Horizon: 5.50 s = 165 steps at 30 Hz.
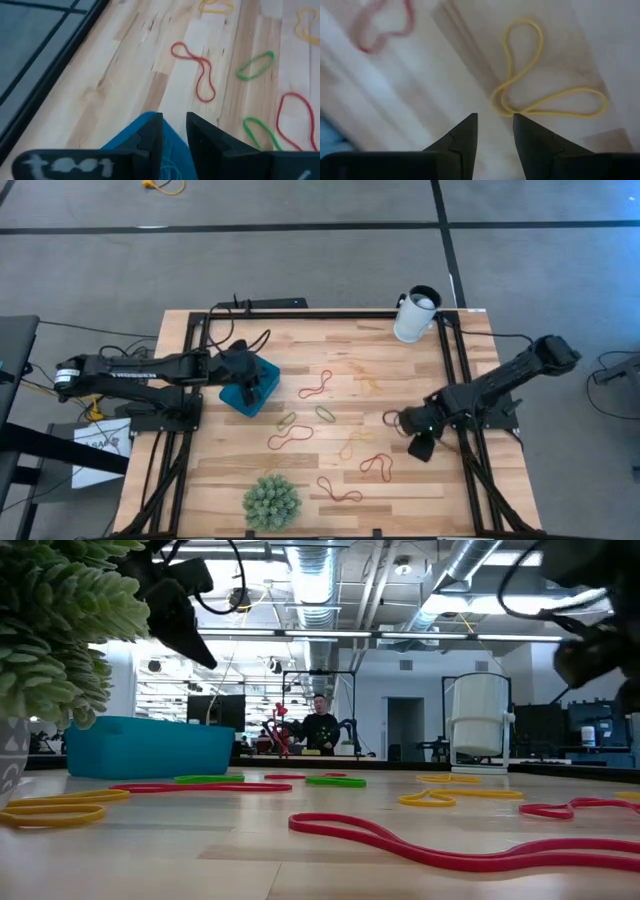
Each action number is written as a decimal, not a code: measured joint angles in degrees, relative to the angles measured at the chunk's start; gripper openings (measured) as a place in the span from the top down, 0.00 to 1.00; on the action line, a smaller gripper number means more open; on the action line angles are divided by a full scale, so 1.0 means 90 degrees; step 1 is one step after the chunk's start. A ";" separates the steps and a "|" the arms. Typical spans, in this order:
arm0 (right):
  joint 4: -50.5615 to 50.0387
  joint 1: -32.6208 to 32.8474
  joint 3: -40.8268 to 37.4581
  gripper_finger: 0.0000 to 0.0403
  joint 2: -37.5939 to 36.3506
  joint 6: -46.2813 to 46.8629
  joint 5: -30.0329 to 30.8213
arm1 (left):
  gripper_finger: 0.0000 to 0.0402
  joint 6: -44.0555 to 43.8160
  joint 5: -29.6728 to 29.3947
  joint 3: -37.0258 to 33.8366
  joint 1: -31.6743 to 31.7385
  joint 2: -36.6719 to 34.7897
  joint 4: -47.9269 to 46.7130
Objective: Pick and place items into bin
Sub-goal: Put the yellow rubber band into the blue bin
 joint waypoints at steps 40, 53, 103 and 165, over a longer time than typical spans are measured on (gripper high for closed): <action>-0.0562 0.0877 0.0977 0.71 0.2601 -0.0719 0.0748 | 0.81 -0.0424 0.0542 0.0000 -0.0005 0.0047 0.0244; -0.0821 0.0883 0.1248 0.71 0.1970 -0.0634 0.0627 | 0.81 -0.0422 0.0544 0.0000 -0.0007 0.0047 0.0237; 0.5833 -0.1312 0.1622 1.00 0.1454 -0.5174 0.3492 | 0.81 -0.1176 -0.2021 0.0007 -0.0007 0.0012 0.0767; 0.4313 -0.3199 0.7763 0.72 0.6501 -0.6847 0.1083 | 0.81 -0.5947 -0.4614 0.0005 -0.0007 -0.0970 -0.4307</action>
